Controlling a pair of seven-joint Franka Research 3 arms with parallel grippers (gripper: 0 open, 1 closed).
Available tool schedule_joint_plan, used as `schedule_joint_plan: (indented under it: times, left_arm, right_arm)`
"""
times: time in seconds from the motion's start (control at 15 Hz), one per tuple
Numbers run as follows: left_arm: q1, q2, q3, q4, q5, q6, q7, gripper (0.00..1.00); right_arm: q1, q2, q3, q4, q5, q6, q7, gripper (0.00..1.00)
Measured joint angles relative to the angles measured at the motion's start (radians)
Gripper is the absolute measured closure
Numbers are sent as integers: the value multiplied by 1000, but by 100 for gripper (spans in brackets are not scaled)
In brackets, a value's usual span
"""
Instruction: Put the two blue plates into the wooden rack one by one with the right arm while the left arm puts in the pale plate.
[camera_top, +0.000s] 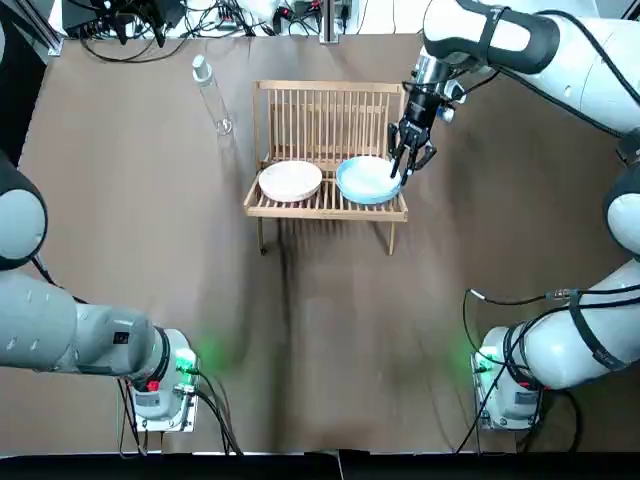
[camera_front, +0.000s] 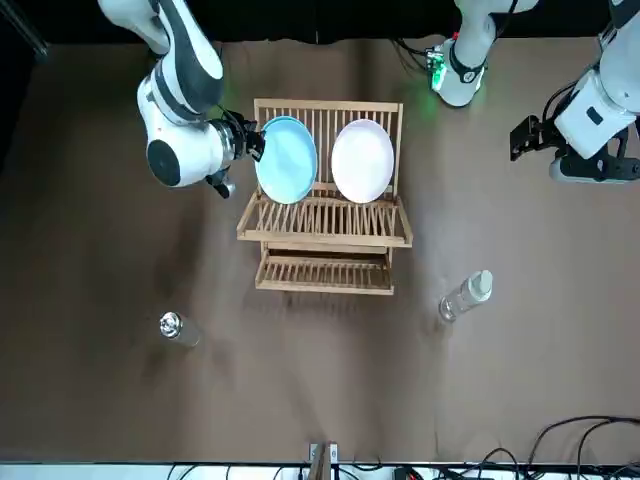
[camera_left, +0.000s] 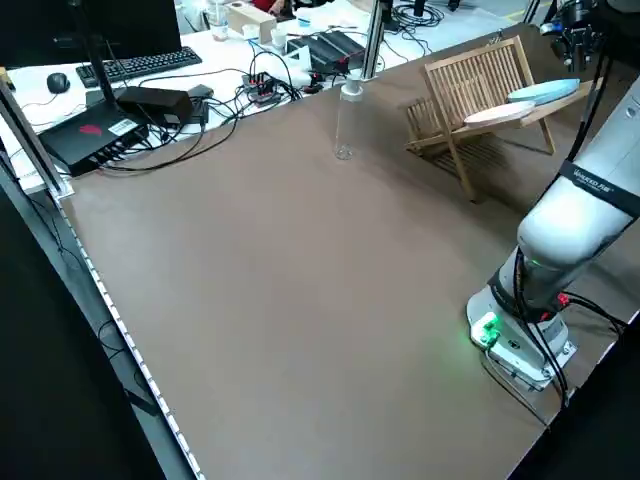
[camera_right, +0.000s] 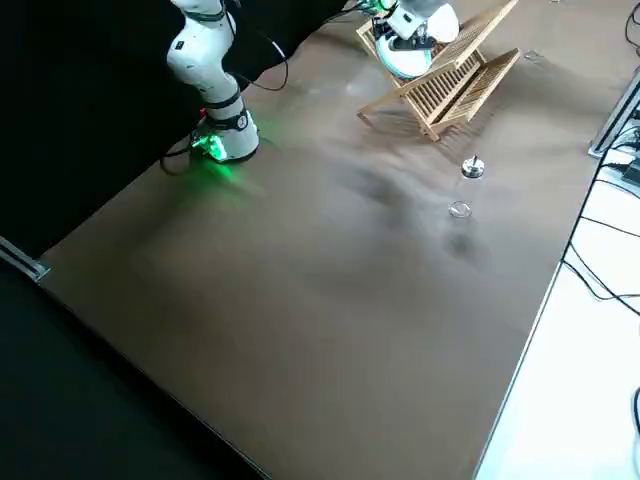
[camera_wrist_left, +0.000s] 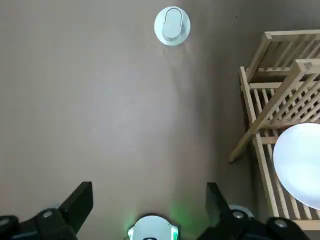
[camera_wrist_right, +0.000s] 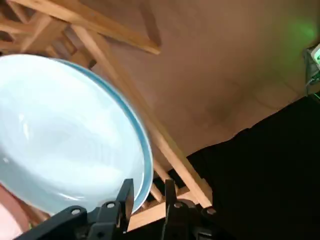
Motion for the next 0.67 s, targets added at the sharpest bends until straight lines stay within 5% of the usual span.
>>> schedule_joint_plan:
  times: [0.4,0.67]
  left_arm:
    - [0,0,0,0,0,0,-1,0]
    - [0,0,0,1,0,0,-5,0]
  right_arm:
    - [-33,0,-18,96,0,-126,-10,67]
    - [-173,-1,-26,186,-20,-207,-181,67]
